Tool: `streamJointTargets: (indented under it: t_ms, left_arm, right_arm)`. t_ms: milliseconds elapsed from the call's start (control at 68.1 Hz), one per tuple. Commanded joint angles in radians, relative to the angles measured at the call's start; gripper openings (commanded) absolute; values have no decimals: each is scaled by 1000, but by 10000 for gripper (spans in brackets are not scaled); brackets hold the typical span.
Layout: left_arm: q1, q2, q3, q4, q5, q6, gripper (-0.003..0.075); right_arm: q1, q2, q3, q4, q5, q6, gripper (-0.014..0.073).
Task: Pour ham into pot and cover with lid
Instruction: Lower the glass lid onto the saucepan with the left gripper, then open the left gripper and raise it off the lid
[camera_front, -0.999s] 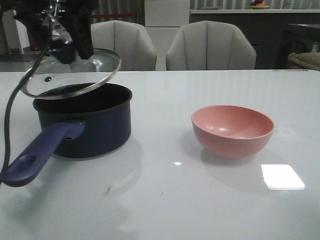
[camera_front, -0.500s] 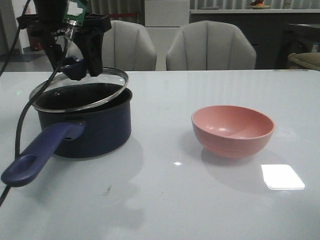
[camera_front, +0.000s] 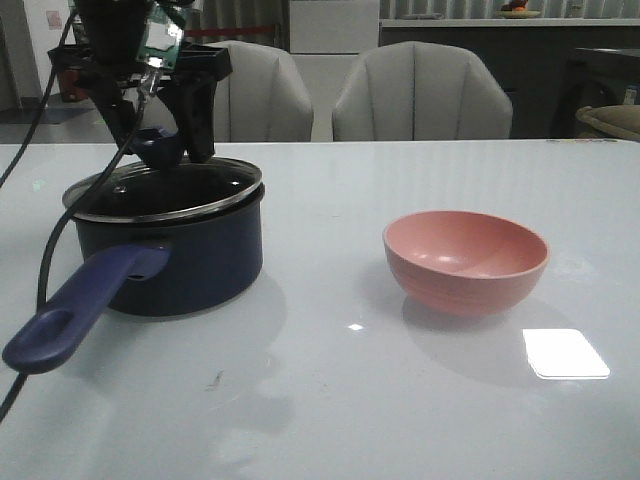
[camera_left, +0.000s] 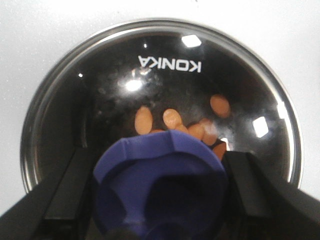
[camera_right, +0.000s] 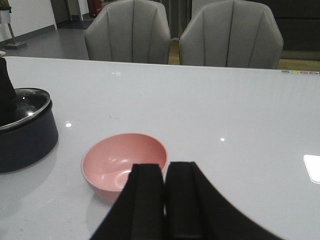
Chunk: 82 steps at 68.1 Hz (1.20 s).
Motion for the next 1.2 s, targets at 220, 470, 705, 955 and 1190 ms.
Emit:
streamJointTargets:
  t_ms: [220,470,705,955,1190]
  left_arm:
    - [-6,-50,-30,-11,-40,-3,555]
    - [-6,-50,-71,26,10,-3,555]
    - [-8,-96,-130,12,50,-3,554]
    - [-10,-173,-130,7,41,-3,554]
    - [-10,-343,-18,-13,-46,-3,552]
  right_arm:
    - [0,5,-30,-2,-89,-12,151]
    - [0,5,-30,-2,-89,-12,151]
    - [0,5,-30,-2,-89,-12,151]
    - [0,5,-30,-2,-89,-12,151]
    - [0,5,-30,-2,-89,-12,151]
